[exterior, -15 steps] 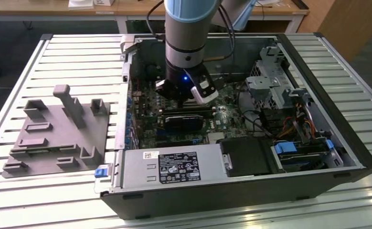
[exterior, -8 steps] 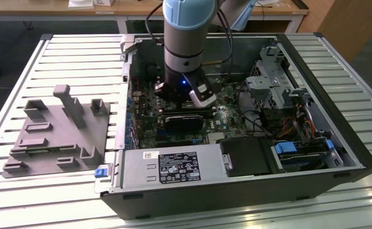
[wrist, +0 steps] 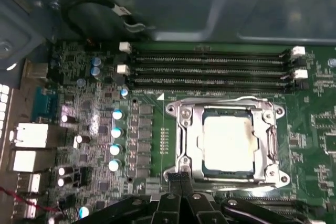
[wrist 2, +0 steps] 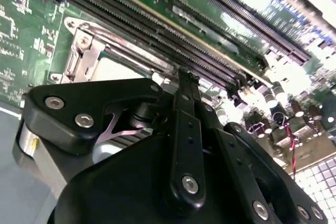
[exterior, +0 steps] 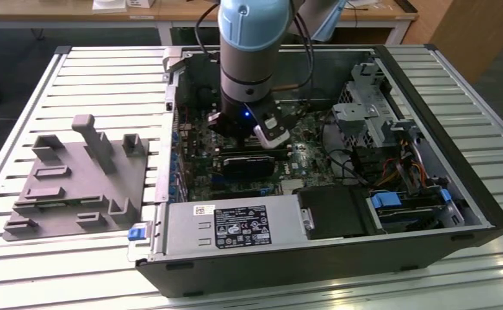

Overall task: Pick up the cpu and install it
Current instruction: 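Install the second cpu locking lever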

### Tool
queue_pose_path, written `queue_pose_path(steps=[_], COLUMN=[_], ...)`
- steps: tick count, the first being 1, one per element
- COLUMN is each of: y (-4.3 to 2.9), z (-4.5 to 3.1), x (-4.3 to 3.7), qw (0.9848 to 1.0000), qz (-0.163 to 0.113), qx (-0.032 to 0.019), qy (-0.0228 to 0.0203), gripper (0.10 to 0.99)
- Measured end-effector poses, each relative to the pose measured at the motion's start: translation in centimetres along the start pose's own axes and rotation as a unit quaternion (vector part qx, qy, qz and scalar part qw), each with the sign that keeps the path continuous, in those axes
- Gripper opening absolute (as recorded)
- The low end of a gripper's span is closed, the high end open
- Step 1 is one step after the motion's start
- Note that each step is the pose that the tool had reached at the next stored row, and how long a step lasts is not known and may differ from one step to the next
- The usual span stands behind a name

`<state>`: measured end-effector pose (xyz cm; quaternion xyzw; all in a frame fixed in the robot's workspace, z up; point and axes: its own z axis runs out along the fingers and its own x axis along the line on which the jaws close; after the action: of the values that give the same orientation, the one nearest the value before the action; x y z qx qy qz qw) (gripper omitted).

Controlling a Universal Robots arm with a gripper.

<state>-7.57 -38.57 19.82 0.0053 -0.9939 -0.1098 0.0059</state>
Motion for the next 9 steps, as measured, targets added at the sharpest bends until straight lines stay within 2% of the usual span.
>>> queue_pose_path(steps=[6,9], y=[-0.13,-0.15], z=[0.52,0.67], x=[0.52,0.90], qw=[0.9999,0.9999], qz=[0.000,0.000], qx=[-0.0109,-0.0142], qy=[-0.0001,-0.0001], gripper=[0.106,0.106])
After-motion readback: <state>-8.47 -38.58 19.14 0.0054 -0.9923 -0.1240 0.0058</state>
